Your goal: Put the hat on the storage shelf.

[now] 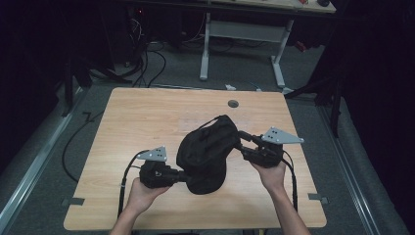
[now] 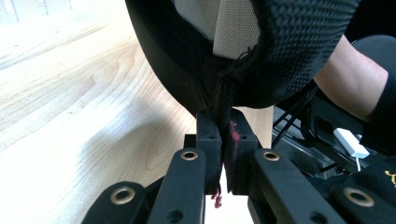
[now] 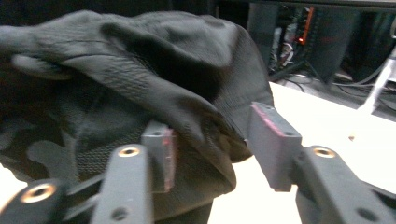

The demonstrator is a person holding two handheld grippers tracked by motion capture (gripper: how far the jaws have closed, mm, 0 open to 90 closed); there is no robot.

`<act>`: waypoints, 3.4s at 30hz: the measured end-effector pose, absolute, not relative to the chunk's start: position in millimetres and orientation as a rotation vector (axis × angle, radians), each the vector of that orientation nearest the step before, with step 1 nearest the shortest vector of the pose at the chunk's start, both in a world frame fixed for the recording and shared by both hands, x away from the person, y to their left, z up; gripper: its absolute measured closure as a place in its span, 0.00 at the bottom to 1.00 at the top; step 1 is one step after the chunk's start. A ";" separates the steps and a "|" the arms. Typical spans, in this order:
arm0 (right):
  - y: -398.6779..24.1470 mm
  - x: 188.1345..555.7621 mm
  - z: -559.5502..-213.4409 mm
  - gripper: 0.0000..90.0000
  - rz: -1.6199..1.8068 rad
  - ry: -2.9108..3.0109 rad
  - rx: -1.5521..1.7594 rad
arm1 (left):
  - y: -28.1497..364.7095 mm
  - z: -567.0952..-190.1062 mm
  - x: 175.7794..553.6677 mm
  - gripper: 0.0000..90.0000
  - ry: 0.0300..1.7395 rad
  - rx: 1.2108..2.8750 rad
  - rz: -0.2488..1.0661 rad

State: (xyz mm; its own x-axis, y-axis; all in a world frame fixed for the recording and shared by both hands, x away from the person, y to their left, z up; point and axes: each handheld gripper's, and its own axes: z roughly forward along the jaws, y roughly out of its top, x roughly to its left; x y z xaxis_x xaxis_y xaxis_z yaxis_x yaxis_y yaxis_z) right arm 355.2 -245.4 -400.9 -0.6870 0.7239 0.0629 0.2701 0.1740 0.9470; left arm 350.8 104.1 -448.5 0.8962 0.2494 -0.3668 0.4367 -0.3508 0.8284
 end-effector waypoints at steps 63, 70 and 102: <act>-282.6 342.9 -531.1 0.37 0.874 2.084 1.427 | 139.5 -396.2 408.4 0.95 0.831 1.793 0.238; -282.5 342.9 -531.1 0.36 0.874 2.084 1.427 | 138.2 -393.5 421.9 0.95 0.853 1.809 0.296; -282.2 342.6 -530.9 0.36 0.873 2.084 1.429 | 124.7 -412.3 475.8 0.95 0.979 1.811 0.408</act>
State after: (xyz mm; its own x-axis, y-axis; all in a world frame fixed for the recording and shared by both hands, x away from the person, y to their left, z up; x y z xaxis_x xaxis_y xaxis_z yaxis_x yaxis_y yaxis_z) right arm 342.6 -282.2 -530.9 -0.3520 0.9358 -0.0213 0.6410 0.2576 0.7230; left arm 475.8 124.7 -412.3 0.6161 0.7731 -0.1508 0.4375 -0.1767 0.8817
